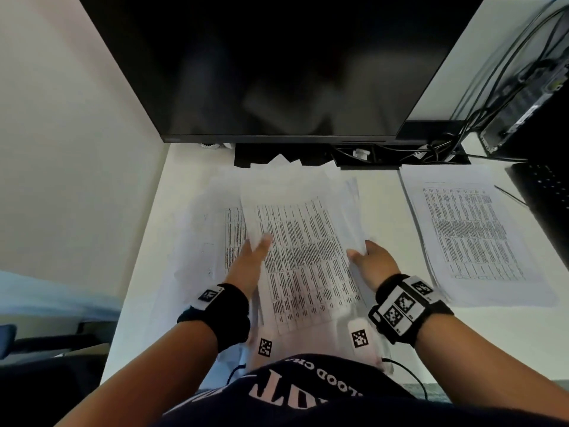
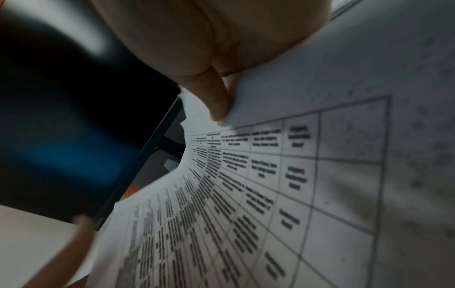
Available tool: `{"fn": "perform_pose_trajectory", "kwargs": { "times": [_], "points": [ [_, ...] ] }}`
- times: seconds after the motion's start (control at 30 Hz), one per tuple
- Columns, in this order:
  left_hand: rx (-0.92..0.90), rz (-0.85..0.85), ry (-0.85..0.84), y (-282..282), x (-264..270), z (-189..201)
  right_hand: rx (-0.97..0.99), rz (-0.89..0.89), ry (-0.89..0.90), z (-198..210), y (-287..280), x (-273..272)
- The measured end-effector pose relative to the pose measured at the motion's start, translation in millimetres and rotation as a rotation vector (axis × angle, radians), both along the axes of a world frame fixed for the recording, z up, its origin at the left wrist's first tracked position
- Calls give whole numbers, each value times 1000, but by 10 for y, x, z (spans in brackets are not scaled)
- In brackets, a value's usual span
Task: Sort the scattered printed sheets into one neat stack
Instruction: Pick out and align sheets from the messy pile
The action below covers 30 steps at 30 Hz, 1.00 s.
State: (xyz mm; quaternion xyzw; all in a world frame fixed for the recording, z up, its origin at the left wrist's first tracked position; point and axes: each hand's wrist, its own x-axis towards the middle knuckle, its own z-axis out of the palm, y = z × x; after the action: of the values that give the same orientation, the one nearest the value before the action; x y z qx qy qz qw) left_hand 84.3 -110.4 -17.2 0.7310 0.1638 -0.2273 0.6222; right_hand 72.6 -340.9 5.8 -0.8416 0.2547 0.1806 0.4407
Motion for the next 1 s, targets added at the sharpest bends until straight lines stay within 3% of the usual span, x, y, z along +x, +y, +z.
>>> {"fn": "perform_pose_trajectory", "kwargs": {
  "times": [0.07, 0.17, 0.43, 0.53, 0.7, 0.9, 1.0],
  "points": [
    [120, -126, -42, 16, 7, -47, 2, -4, -16, 20, 13, -25],
    [89, -117, -66, 116, 72, 99, 49, -83, -108, 187, -15, -34],
    [-52, -53, -533, 130, 368, 1359, 318, -119, -672, 998, -14, 168],
    [-25, -60, -662, 103, 388, 1562, 311, -60, -831, 1111, 53, 131],
    [57, -103, -662, 63, 360, 1526, 269, -64, -756, 1005, 169, 88],
    [26, 61, -620, 8, 341, 1423, 211, -122, -716, 998, 210, 182],
    [-18, 83, -632, -73, 307, 1480, 222, -139, -780, 1088, 271, 189]
  ]
}}
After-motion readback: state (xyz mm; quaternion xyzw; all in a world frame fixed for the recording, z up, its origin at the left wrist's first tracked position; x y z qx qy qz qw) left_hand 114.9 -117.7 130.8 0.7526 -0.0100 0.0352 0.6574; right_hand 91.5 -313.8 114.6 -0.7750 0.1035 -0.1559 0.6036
